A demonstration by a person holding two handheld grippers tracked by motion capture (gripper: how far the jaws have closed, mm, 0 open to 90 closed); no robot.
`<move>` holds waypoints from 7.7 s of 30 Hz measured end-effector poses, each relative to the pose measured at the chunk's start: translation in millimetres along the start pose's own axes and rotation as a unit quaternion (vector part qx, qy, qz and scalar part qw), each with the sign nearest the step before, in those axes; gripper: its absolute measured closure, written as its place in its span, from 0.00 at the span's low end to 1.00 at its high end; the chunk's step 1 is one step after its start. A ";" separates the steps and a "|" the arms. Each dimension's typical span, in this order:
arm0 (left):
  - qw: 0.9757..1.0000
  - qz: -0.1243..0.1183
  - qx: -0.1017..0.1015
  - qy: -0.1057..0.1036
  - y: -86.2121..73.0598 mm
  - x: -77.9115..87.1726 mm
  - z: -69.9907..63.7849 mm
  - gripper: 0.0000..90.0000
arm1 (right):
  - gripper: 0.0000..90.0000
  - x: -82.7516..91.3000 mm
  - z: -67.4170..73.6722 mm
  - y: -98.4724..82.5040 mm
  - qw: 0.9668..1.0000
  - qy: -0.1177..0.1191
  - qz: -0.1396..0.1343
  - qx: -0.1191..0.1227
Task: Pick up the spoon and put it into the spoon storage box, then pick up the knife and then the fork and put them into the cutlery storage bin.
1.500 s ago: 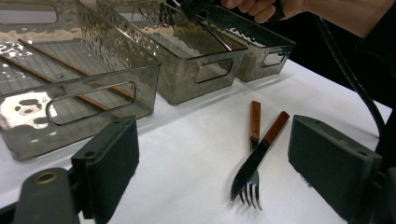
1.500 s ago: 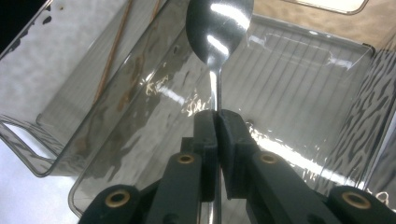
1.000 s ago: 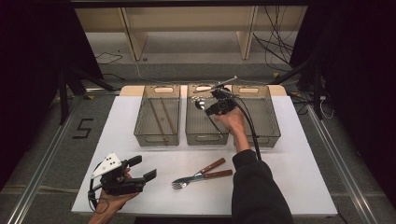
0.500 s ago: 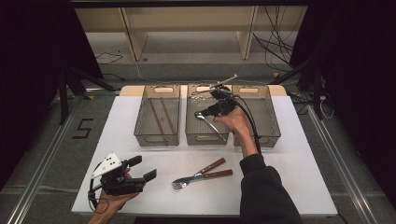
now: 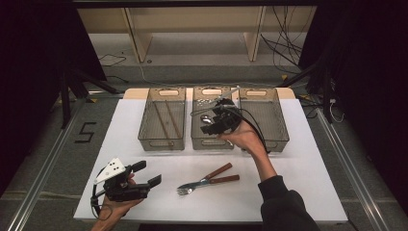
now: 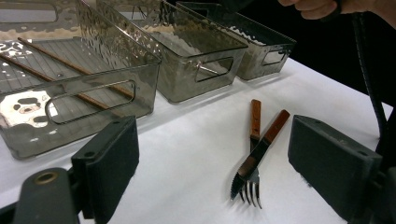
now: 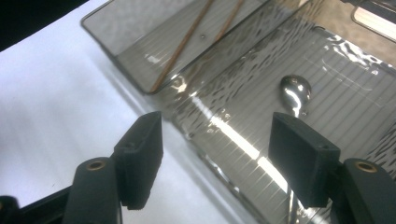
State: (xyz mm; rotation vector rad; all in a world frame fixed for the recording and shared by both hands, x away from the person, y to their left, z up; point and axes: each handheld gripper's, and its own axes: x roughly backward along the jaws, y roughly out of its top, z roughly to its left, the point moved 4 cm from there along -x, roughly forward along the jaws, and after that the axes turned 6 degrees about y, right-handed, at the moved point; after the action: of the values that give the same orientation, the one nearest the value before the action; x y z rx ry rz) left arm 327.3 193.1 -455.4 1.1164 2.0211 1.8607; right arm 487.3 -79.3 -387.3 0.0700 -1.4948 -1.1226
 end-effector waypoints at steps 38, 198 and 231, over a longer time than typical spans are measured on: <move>1.000 0.003 -0.001 0.003 -1.1 -0.6 0.2 0.18 | 0.30 -3.5 49.4 -64.5 0.994 0.046 0.061 0.084; 1.000 0.007 -0.005 -0.001 -1.1 -3.0 -2.5 0.18 | 0.86 -17.6 55.9 -97.5 0.947 0.042 0.215 0.235; 1.000 0.006 -0.004 0.001 -1.2 -3.3 -1.2 0.18 | 0.86 36.8 -3.8 -59.8 0.996 -0.016 0.069 0.063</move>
State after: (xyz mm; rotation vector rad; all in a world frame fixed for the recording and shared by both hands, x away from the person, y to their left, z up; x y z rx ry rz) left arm 328.5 190.2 -457.3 1.1280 2.0113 1.8732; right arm 447.5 -135.9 -400.2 0.0338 -1.5735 -0.9226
